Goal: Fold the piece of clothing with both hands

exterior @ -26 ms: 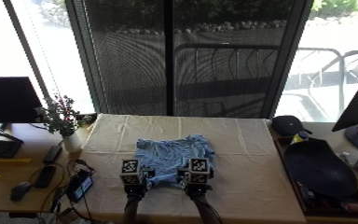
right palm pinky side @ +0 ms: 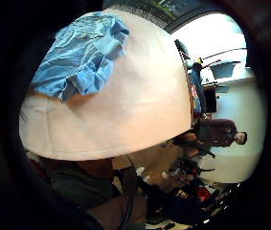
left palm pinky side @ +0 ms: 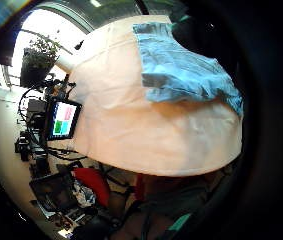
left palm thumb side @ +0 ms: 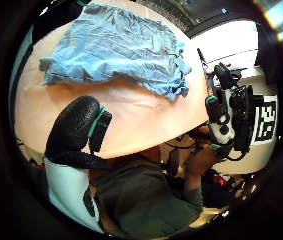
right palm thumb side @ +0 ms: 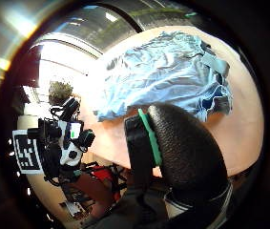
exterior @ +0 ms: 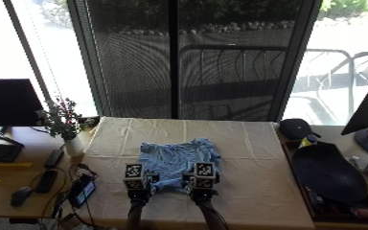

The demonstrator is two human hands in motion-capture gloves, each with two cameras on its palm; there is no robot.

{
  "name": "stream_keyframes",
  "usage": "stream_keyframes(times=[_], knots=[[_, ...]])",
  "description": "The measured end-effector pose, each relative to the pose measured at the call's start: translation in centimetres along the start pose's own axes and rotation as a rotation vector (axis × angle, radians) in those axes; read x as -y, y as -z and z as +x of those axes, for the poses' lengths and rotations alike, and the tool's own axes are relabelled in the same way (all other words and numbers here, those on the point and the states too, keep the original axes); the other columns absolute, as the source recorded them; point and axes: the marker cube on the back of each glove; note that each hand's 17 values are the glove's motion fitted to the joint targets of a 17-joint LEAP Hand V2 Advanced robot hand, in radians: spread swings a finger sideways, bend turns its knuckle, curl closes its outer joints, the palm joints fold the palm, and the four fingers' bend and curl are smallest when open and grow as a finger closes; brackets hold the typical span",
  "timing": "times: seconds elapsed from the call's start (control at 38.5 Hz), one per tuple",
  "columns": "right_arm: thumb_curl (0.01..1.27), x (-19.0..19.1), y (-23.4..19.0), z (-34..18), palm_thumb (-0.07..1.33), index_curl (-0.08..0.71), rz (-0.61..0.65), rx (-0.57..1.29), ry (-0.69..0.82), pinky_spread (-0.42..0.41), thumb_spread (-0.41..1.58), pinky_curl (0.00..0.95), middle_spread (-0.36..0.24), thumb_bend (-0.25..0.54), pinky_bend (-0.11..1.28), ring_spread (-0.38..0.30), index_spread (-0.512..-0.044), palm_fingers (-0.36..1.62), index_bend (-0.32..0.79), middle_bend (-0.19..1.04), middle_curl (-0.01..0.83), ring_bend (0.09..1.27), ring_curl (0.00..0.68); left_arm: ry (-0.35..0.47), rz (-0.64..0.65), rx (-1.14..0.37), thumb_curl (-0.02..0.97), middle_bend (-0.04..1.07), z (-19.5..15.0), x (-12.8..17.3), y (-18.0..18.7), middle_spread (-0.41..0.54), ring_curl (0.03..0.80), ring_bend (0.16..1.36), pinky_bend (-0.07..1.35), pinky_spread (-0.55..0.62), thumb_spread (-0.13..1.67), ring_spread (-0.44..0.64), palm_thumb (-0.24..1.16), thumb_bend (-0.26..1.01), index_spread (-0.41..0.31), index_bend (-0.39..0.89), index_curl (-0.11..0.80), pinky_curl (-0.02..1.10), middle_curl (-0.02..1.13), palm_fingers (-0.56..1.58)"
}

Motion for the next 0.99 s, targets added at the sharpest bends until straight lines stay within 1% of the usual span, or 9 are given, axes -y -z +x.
stream_keyframes(times=[0.08,0.18,0.29,0.42,0.52,0.62,0.78,0.91,0.99], knots=[[0.07,0.2,-0.2,-0.3,0.26,0.121,0.013,0.002,0.005,0.146,0.68,0.148,-0.031,0.165,0.44,0.083,-0.249,0.33,0.23,0.2,0.089,0.19,0.057,0.015,0.007,-0.019,0.098,0.22,-0.2,0.4,0.6,-0.071,0.146,0.43,0.39,0.12,0.62,0.05,0.35,0.21,-0.11,0.18,0.104,0.12,0.13,0.58],[0.09,0.1,-0.3,-0.5,0.28,0.171,0.016,0.004,0.016,0.179,0.88,0.189,-0.034,0.169,0.46,0.102,-0.3,0.29,0.22,0.19,0.124,0.18,0.076,0.027,0.006,-0.04,0.127,0.2,-0.6,1.0,1.4,-0.083,0.184,0.42,0.4,0.15,0.8,0.07,0.37,0.2,-0.133,0.18,0.152,0.15,0.18,0.55],[0.12,0.3,-0.2,-0.6,0.3,0.206,0.031,0.003,0.029,0.198,1.03,0.214,-0.034,0.167,0.46,0.115,-0.331,0.28,0.21,0.19,0.153,0.17,0.086,-0.002,-0.007,-0.001,0.151,0.19,-1.0,0.5,0.7,-0.09,0.206,0.42,0.4,0.18,0.91,0.08,0.39,0.18,-0.147,0.18,0.189,0.17,0.21,0.54],[0.14,0.4,0.1,-0.8,0.3,0.241,0.063,-0.005,0.037,0.218,1.14,0.233,-0.035,0.151,0.45,0.125,-0.352,0.26,0.2,0.19,0.182,0.18,0.099,0.015,-0.025,-0.044,0.177,0.18,-0.4,0.9,1.4,-0.095,0.223,0.42,0.4,0.19,1.0,0.08,0.4,0.15,-0.158,0.18,0.226,0.19,0.24,0.53],[0.16,0.4,0.3,-0.8,0.31,0.263,0.066,-0.008,0.043,0.226,1.19,0.247,-0.035,0.135,0.45,0.13,-0.366,0.26,0.19,0.18,0.201,0.18,0.109,-0.02,-0.083,-0.052,0.196,0.18,-0.1,0.1,1.6,-0.097,0.234,0.42,0.4,0.2,1.04,0.08,0.4,0.13,-0.162,0.17,0.249,0.2,0.26,0.52],[0.18,0.0,0.7,-0.5,0.31,0.281,0.035,-0.025,0.039,0.232,1.21,0.26,-0.035,0.115,0.45,0.133,-0.374,0.25,0.18,0.18,0.217,0.18,0.119,-0.019,-0.251,-0.139,0.212,0.18,0.8,-1.6,3.6,-0.099,0.243,0.42,0.39,0.2,1.07,0.09,0.41,0.11,-0.165,0.17,0.268,0.2,0.27,0.52],[0.2,1.0,-0.2,0.9,0.31,0.295,0.017,-0.077,0.006,0.235,1.17,0.28,-0.035,0.067,0.46,0.136,-0.382,0.23,0.17,0.18,0.237,0.19,0.135,-0.013,-0.155,-0.054,0.237,0.17,0.1,-0.7,2.8,-0.095,0.257,0.43,0.39,0.21,1.09,0.09,0.44,0.08,-0.168,0.17,0.293,0.22,0.29,0.5],[0.22,2.4,-2.6,2.0,0.33,0.292,-0.029,-0.104,-0.02,0.233,1.12,0.3,-0.029,0.036,0.5,0.141,-0.383,0.19,0.13,0.17,0.246,0.21,0.155,-0.023,-0.379,-0.143,0.256,0.15,2.5,-5.0,2.8,-0.085,0.269,0.43,0.42,0.21,1.09,0.11,0.46,0.05,-0.165,0.16,0.307,0.24,0.29,0.47],[0.24,3.8,-5.1,2.9,0.35,0.281,-0.061,-0.124,-0.037,0.233,1.08,0.321,-0.017,0.017,0.55,0.145,-0.382,0.13,0.11,0.15,0.244,0.22,0.168,-0.06,-0.354,-0.1,0.263,0.15,3.2,-6.4,0.3,-0.072,0.278,0.45,0.45,0.21,1.07,0.11,0.45,0.02,-0.158,0.14,0.306,0.25,0.29,0.43]])
